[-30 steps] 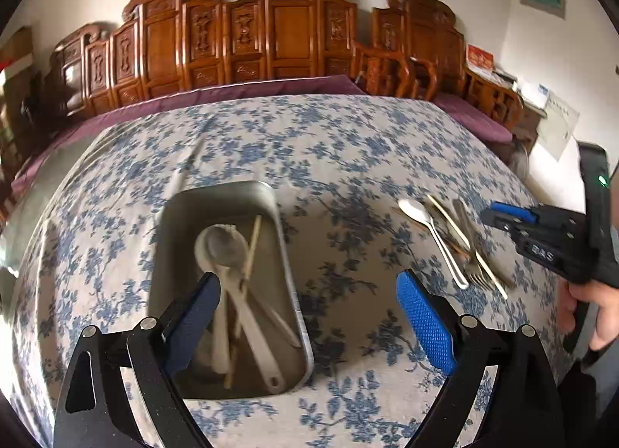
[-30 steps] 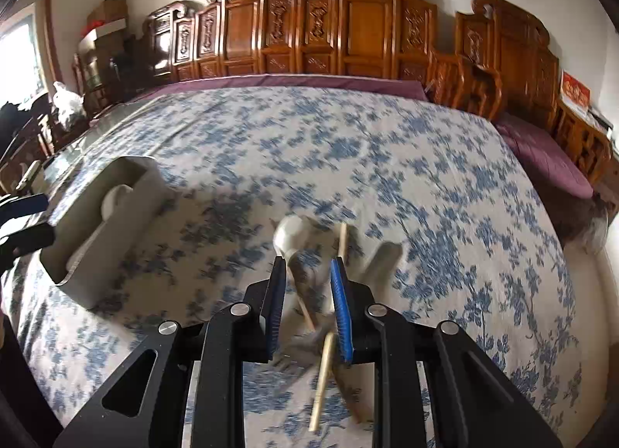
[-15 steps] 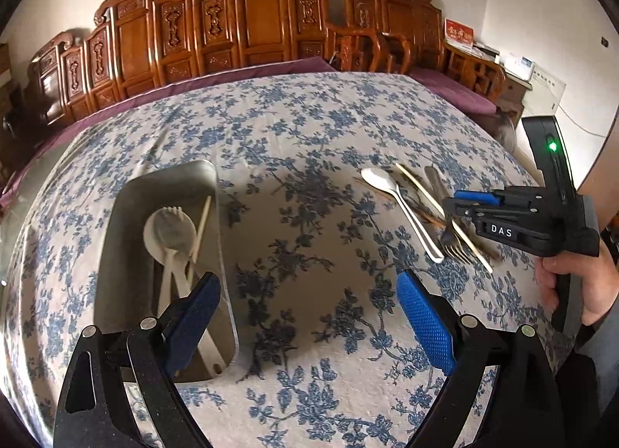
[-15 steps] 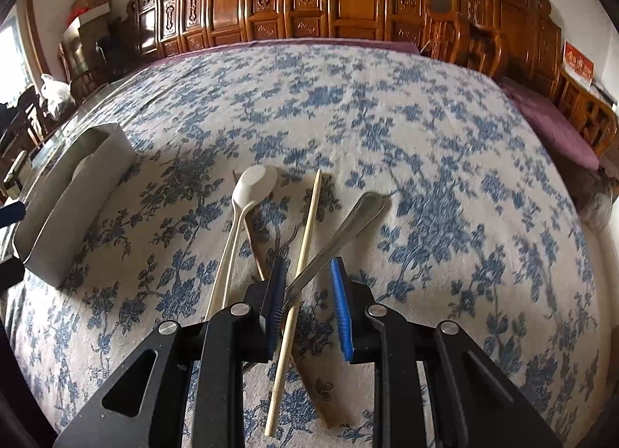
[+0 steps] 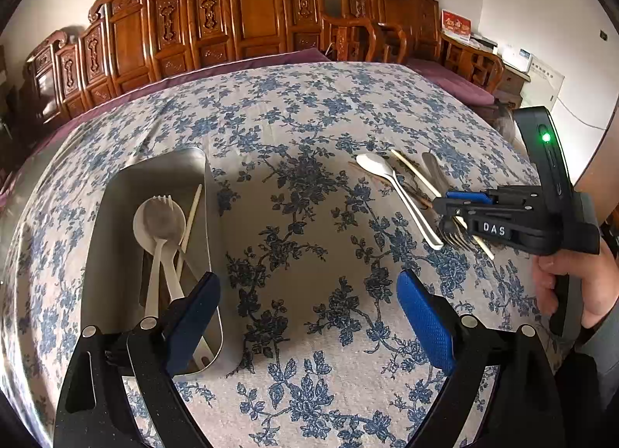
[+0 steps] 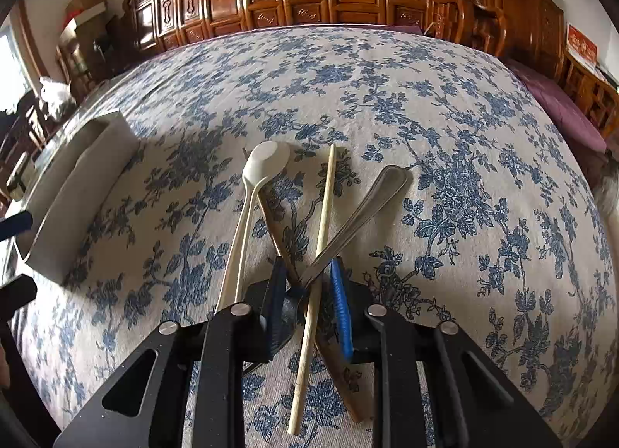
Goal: Organize utensils
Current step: 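Grasp a metal fork with the right tool while the left moves back to the pile, then grasp a metal knife from the pile with the left tool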
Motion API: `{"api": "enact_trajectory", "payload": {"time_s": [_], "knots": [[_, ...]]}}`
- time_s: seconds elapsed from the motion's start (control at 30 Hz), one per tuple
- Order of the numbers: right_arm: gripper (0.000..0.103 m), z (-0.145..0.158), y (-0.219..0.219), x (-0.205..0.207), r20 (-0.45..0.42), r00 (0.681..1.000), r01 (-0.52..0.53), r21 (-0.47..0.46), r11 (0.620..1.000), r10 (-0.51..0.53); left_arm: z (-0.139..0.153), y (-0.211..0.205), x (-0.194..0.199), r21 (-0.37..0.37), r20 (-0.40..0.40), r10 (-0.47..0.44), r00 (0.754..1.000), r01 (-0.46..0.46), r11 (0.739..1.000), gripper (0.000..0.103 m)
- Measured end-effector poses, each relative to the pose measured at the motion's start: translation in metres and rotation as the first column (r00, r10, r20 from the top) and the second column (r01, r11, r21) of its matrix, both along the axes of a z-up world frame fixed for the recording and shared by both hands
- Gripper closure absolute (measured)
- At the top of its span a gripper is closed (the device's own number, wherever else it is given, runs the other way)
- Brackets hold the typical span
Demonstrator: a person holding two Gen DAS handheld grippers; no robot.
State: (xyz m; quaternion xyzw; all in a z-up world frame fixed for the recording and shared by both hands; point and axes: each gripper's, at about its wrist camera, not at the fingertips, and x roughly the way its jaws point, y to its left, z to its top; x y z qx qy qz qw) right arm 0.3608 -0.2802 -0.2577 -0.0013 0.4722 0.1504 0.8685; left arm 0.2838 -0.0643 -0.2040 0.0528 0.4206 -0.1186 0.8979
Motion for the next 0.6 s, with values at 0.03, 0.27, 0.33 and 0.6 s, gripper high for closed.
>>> {"api": "enact_trajectory", "payload": {"time_s": [0.03,0.27,0.33,0.6], "knots": [[0.084,0.001,-0.002,0.001,0.000,1.000,0.010,0.012,1.000,-0.010,0.000,0.000,0.000,0.001,-0.002,0.000,1.000,0.000,1.000,0.014],[0.095,0.006,-0.013,0.004,0.014,0.999,0.047,0.041,0.998,-0.048,-0.003,-0.002,0.000,0.011,-0.003,-0.004,1.000,0.004,1.000,0.014],[0.095,0.010,-0.014,0.004,0.025,0.999,0.045,0.051,0.998,-0.046,-0.005,-0.003,0.000,0.015,-0.006,-0.004,1.000,0.004,1.000,0.014],[0.095,0.027,-0.026,0.007,0.071,0.996,0.042,0.094,0.995,-0.049,-0.013,-0.011,0.001,0.065,-0.017,0.005,1.000,-0.004,0.998,0.014]]}}
